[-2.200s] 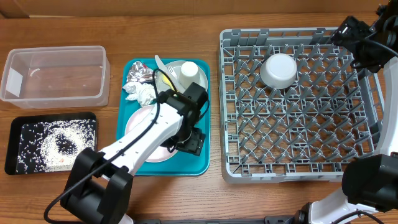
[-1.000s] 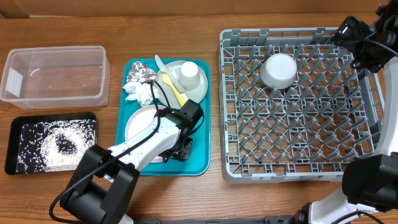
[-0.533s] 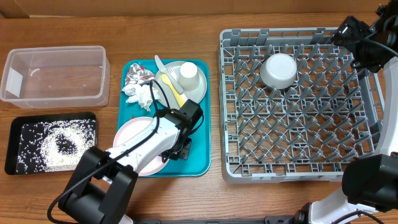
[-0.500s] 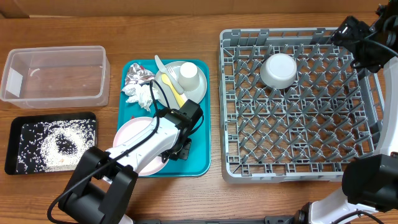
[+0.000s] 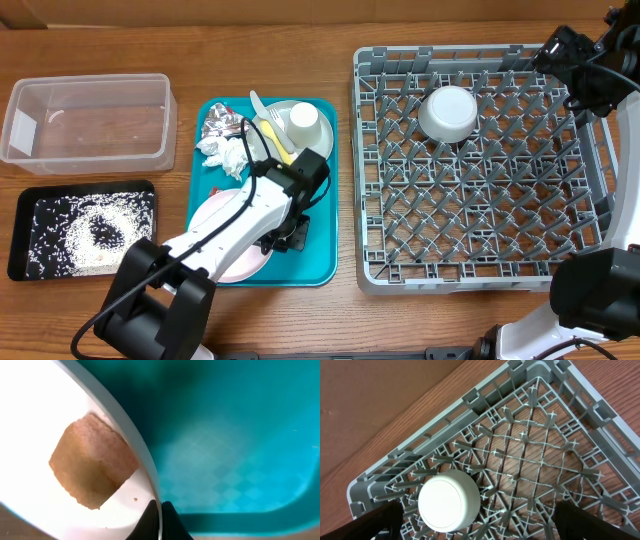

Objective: Sort waste into correct bins and load items into the dishwasher rack
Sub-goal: 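Carry the white plate with the left gripper over the black tray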

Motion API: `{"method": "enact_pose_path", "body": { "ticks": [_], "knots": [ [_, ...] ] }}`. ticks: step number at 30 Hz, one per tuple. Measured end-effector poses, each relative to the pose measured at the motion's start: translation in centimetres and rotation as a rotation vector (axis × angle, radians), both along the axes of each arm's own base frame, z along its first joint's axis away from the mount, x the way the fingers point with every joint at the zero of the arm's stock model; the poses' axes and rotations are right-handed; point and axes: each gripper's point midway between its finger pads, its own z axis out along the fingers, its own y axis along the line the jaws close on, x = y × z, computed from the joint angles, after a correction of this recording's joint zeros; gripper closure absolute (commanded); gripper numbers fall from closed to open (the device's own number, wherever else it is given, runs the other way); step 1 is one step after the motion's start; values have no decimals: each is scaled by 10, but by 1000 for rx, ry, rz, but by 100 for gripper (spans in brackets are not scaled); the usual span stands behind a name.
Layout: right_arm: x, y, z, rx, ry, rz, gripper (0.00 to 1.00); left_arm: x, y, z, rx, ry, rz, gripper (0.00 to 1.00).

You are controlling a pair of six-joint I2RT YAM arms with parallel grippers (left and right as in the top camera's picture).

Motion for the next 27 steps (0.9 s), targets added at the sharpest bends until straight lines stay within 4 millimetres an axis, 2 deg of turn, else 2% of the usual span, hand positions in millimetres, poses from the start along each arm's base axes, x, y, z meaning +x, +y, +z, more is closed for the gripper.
{"method": "enact_pose_path", "body": {
  "ticks": [9,16,22,27],
  "knots": [
    [0,0,0,1,0,0,0,12,-10,36,-30,-34,39,96],
    [0,0,0,1,0,0,0,13,-8,86,-120,-164,83,96],
    [0,0,0,0,0,0,0,16,21,126,-190,-282,207,96],
    [0,0,0,0,0,0,0,19,51,144,-210,-344,318,96]
  ]
}}
